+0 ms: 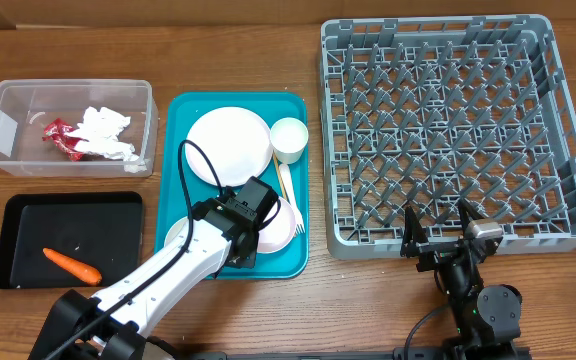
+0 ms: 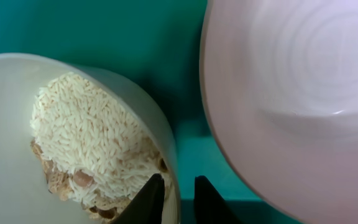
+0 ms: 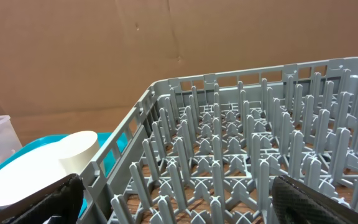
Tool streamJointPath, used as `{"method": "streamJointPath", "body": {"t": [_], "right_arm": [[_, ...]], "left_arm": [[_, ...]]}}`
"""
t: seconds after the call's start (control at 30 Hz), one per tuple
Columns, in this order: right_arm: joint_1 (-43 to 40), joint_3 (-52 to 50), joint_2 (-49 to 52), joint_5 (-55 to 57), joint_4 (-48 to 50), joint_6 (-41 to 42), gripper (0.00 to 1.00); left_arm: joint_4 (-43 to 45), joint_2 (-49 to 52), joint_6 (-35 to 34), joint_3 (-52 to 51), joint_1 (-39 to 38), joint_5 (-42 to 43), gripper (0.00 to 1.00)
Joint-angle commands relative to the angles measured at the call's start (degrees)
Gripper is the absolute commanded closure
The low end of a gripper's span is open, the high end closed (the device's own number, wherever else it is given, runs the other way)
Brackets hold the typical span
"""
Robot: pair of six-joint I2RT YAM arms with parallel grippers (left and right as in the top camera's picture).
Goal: Sort waste into correct bins and load items into the dishwasher rack
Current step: 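Lower the left gripper onto the rice bowl rim and grip it, then lift the rice bowl and carry it left over the black tray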
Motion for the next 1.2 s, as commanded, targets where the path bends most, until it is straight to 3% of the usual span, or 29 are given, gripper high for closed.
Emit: {"method": "streamJointPath", "body": {"t": [0.0, 0.13, 0.37, 0.67, 0.83, 1.17], "right_arm": [[-0.22, -0.59, -0.55, -0.31, 0.35, -0.22, 0.0], [-0.22, -0.59, -0.55, -0.31, 0.35, -0.22, 0.0], [-0.22, -0.59, -0.55, -0.31, 0.35, -0.22, 0.0], [-0.22, -0.59, -0.55, -0.31, 0.35, -0.22, 0.0], [-0.22, -0.59, -0.55, -0.31, 0.35, -0.22, 0.0], [-0.22, -0.59, -0.55, -0.31, 0.35, -0.22, 0.0]], "left_arm": [[0.59, -0.11, 0.63, -0.87, 0.26, 0.09, 0.81], [0.83, -0.11, 0.66, -0.85, 0.26, 0.07, 0.88], [0.7, -0.11, 0.63, -1.2, 0.26, 0.09, 0.82], [2.23, -0.11, 0.63, -2.67, 0.26, 0.22, 0.82], [2.38, -0.11, 0.66, -2.49, 0.26, -0.44, 0.96], [1.22, -0.13, 0.85, -0.98, 0.26, -0.44, 0.96]]}}
